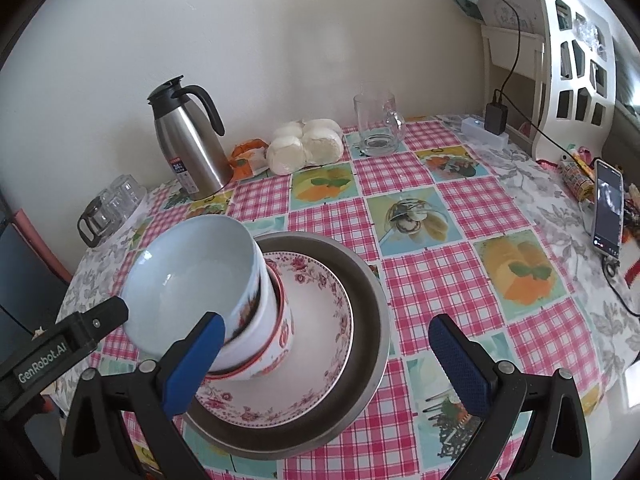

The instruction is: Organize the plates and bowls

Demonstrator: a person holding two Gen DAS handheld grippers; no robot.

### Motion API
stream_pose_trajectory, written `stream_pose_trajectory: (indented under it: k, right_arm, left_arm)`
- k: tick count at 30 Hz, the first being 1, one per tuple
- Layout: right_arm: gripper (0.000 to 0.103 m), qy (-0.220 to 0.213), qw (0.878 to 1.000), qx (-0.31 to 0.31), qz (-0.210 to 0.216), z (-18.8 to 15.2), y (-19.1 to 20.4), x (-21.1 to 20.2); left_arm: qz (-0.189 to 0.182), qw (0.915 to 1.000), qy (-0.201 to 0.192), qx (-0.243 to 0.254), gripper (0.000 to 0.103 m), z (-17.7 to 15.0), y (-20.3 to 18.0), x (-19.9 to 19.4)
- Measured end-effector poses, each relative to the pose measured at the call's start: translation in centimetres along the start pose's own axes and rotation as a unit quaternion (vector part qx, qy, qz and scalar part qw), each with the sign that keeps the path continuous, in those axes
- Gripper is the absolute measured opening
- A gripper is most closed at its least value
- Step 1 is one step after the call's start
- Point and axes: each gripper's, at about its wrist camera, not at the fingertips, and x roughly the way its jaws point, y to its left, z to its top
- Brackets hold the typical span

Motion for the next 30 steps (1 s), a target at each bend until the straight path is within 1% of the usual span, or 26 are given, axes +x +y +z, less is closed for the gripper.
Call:
stream_pose_trajectory:
  k: [8, 15, 22, 30]
  right_arm:
    - [0.103, 0.005, 1.000, -0.008, 0.000, -1.1, -0.2, -0.3]
    - [0.103, 0.008, 1.000, -0.015, -0.001, -1.9, -0.2, -0.6]
    - [0.103, 0.016, 1.000, -0.019, -0.006, -2.6, -0.3, -0.5]
    - [0.103, 0.031, 0.999, -0.030, -0.017, -3.5, -0.1, -0.3]
  left_arm:
    - [0.009, 0.9993, -0.034, 0.015, 0.100, -1.4, 0.3, -1.1]
    - [0.011, 0.9990, -0.034, 0.027, 0.100, -2.1, 0.2, -1.3]
    - [0.025, 0.9990, -0.020, 0.032, 0.100, -3.1, 0.2, -1.3]
    - [0.038, 0.9977, 0.012, 0.055, 0.100, -4.7, 0.3, -0.6]
